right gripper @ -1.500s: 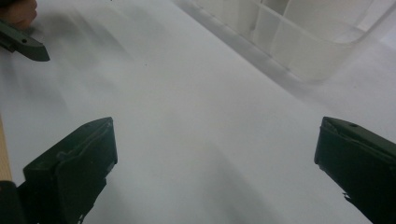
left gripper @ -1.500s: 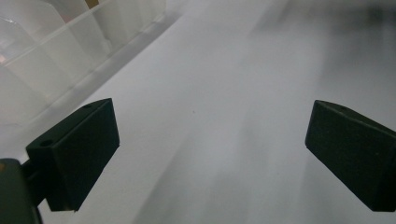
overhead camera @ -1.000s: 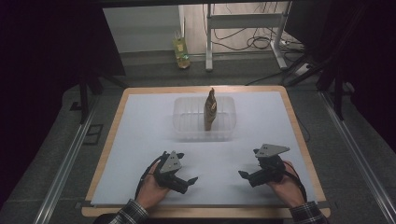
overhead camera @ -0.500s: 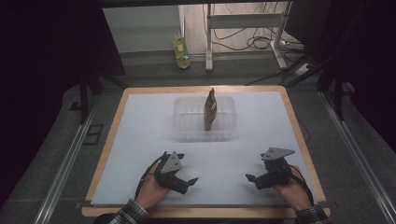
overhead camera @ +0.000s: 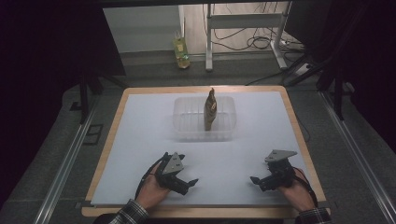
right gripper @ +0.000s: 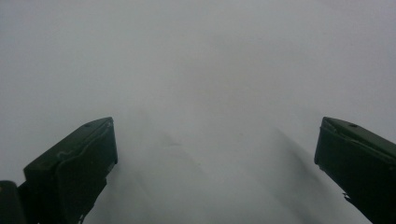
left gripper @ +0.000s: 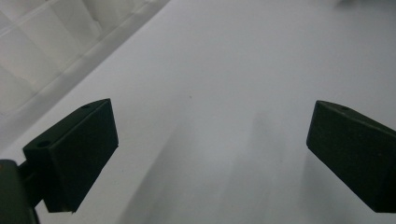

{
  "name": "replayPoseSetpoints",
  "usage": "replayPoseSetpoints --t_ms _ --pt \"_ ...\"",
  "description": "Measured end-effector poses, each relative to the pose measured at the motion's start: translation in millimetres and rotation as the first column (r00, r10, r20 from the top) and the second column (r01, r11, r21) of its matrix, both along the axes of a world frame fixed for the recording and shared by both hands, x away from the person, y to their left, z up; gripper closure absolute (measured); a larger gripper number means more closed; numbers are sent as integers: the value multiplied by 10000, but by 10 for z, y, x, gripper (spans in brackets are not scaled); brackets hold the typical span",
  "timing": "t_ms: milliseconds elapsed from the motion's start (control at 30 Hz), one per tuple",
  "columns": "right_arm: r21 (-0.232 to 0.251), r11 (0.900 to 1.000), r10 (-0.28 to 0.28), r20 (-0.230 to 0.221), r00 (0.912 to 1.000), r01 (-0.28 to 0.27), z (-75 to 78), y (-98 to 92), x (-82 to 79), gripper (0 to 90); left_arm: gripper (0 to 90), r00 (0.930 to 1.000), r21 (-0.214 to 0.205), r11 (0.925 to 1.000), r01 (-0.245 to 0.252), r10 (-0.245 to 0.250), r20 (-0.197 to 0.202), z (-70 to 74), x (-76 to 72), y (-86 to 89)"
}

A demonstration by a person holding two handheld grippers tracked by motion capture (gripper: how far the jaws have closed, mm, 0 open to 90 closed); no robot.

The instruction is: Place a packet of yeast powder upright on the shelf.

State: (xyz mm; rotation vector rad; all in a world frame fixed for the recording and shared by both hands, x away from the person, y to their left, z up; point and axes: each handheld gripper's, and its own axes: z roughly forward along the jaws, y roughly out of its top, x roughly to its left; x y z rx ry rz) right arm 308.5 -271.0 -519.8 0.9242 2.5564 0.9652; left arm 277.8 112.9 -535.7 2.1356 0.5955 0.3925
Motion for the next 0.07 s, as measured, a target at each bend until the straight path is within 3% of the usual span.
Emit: replayPoseSetpoints --t_ms 67 --pt "89 9998 198 107 9997 -199 6 7 -4 0 19 10000 3 10000 -7 7 21 1 1 0"
